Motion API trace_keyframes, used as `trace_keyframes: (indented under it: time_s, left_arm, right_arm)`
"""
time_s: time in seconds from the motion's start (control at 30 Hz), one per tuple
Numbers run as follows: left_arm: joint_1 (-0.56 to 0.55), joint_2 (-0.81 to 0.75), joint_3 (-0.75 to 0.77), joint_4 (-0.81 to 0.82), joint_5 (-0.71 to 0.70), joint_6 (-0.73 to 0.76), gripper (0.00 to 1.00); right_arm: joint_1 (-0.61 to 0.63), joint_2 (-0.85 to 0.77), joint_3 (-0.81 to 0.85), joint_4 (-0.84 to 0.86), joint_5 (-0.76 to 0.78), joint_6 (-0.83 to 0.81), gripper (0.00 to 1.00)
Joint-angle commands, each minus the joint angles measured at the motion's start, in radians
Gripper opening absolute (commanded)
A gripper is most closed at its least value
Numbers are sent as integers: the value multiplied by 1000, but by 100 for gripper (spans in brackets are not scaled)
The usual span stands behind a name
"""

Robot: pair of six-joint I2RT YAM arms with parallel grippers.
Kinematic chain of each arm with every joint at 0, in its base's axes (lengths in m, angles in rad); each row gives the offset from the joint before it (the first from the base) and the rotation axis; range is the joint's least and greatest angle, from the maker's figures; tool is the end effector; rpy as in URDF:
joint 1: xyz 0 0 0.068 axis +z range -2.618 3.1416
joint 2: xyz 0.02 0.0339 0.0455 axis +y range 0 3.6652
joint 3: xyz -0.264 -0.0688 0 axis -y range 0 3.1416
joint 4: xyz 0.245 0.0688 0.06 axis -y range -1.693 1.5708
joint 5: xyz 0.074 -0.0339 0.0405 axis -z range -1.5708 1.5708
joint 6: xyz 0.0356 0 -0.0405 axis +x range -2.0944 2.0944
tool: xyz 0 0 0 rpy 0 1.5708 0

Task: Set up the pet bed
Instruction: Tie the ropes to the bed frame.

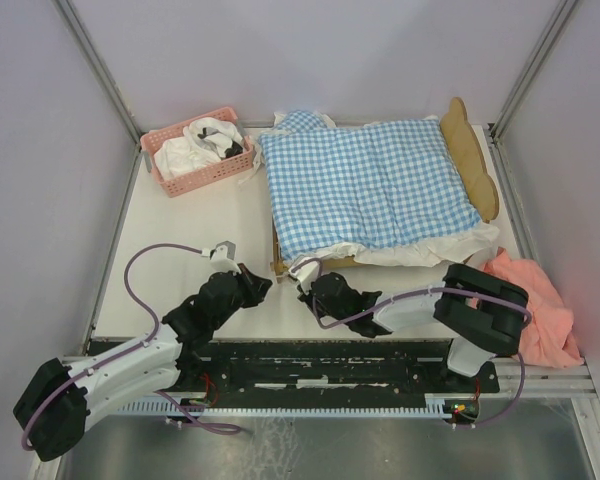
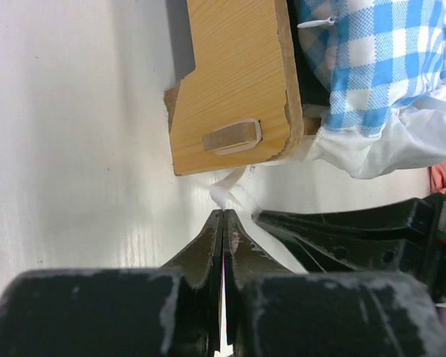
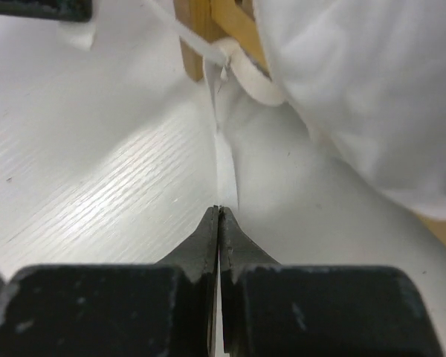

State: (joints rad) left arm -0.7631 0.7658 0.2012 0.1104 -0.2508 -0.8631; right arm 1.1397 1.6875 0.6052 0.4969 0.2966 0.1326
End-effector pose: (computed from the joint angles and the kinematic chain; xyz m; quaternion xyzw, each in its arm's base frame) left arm 0.1263 -0.1085 0.1685 -0.1082 0.8371 -0.3089 0.4383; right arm 0.1385 0.2762 0.1278 -0.3593 0.7970 0.1732 0.4536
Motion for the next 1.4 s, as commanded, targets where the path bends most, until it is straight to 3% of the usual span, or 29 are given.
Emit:
trace_keyframes:
  time_s: [0.0,0.17,0.27,0.3,0.33,0.4,0.57,0.67,0.87,1.03,1.37]
  left_arm:
    - [5,-1,4,60,15,10,3]
    - [8,4,-4,67,36,22,3]
    - [7,13,-5,55,31,20,3]
    - [7,14,-4,51,28,18,3]
    - [8,16,0,42,29,18,3]
    - [10,15,18,25,39,18,3]
    - [23,3,52,8,96,-1,3]
    - [31,5,64,8,130,-24,3]
    - [42,18,76,11,168,-50,3]
    - [49,17,84,19,187,-58,3]
    - [65,45,128,-1,204,-20,3]
  right_arm:
    - [-3,-114,-2,-104,-115,151,2]
    - [-3,-159,6,-132,-117,515,2]
    - [-2,-160,-37,10,-114,652,2]
    - [-3,-156,-37,62,-139,627,2]
    - [-3,-156,-25,102,-209,520,3]
    - [-3,-187,23,12,-298,251,16]
    - [5,-333,151,-494,-463,-599,44]
    - [25,-351,129,-584,-390,-1003,52]
    - [40,-244,98,-525,-151,-1580,56]
    - [22,-161,35,-349,-156,-1920,57]
    - [-1,30,156,-430,-237,-2136,59]
